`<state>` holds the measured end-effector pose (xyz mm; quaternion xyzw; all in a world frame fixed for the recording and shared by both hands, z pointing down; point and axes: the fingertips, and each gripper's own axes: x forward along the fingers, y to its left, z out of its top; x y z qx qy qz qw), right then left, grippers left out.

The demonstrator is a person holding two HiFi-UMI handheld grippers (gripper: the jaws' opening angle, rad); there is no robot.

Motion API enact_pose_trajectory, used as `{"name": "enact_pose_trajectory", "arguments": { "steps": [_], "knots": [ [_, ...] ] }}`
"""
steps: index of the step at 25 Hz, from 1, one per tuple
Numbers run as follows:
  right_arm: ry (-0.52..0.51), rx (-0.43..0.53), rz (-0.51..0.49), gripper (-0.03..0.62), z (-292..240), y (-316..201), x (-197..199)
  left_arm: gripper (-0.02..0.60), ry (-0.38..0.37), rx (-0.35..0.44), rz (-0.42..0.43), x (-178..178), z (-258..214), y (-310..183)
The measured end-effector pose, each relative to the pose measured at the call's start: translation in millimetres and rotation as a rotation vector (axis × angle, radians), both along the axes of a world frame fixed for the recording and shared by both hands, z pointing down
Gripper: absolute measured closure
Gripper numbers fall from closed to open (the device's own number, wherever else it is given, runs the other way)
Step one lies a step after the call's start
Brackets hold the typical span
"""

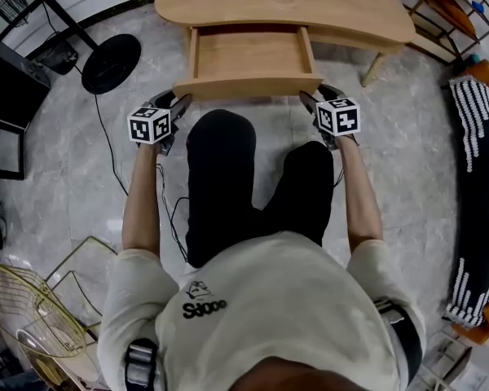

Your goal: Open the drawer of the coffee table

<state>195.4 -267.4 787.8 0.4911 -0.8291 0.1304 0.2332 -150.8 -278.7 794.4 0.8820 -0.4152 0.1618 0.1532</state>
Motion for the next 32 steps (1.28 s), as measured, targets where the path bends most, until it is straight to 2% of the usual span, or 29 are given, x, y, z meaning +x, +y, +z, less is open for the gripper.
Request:
{"name": "enact_pose_trajectory", "arguments": {
  "steps": [9,32],
  "knots": [
    [0.017,-0.012,-0.007,0.365,7.9,6.3,2.5,0.385,0.004,0.01,-0.007,2.2,7.5,4.3],
    [0.019,-0.068,0.021,0.365,51.7,-0.4,4.1,0.382,-0.114,-0.083,0.026,6.4,57.6,2.8]
  ]
}}
